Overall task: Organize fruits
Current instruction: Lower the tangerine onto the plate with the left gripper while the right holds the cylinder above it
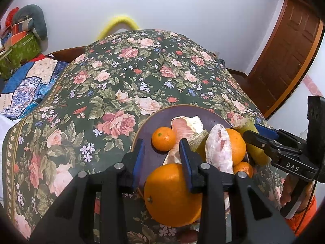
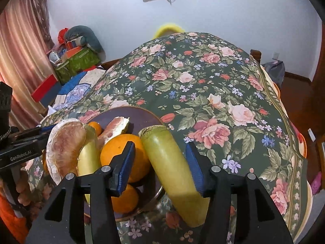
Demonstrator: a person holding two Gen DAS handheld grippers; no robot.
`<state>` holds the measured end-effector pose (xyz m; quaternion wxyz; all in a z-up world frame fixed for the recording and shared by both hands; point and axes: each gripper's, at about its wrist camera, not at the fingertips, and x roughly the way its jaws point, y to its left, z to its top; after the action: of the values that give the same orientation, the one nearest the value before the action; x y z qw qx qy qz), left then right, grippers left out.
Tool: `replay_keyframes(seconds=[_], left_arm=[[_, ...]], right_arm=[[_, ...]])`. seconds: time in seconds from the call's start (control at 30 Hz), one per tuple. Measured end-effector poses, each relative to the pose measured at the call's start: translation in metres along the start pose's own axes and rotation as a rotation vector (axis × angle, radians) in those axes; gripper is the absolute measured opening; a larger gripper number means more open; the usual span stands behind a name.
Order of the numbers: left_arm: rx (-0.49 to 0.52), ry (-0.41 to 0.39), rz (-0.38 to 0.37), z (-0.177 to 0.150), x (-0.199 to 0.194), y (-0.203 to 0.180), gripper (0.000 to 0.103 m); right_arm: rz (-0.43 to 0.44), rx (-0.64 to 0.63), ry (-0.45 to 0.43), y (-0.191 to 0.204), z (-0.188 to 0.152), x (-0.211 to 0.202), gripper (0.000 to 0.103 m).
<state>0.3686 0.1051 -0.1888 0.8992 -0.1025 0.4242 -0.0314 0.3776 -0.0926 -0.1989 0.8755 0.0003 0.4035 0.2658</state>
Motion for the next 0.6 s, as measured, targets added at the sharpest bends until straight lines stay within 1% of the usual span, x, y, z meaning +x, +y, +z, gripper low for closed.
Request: replay_keyframes(seconds=[0.1, 0.27, 0.3, 0.33, 0.37, 0.47, 0.57, 0.6], left_arm=[[-0.002, -0.007, 0.000, -0.002, -0.004, 0.000, 0.035], [0.000, -0.021, 0.006, -0.006, -0.013, 0.001, 0.035], [0.000, -0.022, 0.006, -0.007, -0.013, 0.000, 0.035], [0.001, -0.026, 0.008, -0.007, -0.015, 0.000, 0.035], [0.002, -0.028, 0.012, -0.008, -0.015, 0.000, 0.035], [0.005, -0.037, 0.029, -0.008, -0.018, -0.001, 0.035], [-0.003, -0.046, 0.025, -0.009, -0.023, 0.000, 0.035], [-0.002, -0.052, 0.027, -0.009, -0.025, 0.000, 0.035]], right_arm=[[0.003, -0.016, 0.000, -0.002, -0.004, -0.001, 0.050], [-0.028, -0.052, 0.027, -0.008, -0.008, 0.002, 0.045], [-0.043, -0.063, 0.043, -0.011, -0.009, 0.006, 0.043], [-0.066, -0.066, 0.048, -0.013, -0.010, 0.008, 0.037], [-0.073, -0.063, 0.048, -0.015, -0.011, 0.008, 0.036], [-0.013, 0.009, 0.029, -0.026, -0.012, 0.002, 0.034], [-0.016, 0.009, -0.024, -0.019, -0.010, -0.014, 0.033], [-0.002, 0.001, -0.038, -0.014, -0.007, -0.020, 0.032]])
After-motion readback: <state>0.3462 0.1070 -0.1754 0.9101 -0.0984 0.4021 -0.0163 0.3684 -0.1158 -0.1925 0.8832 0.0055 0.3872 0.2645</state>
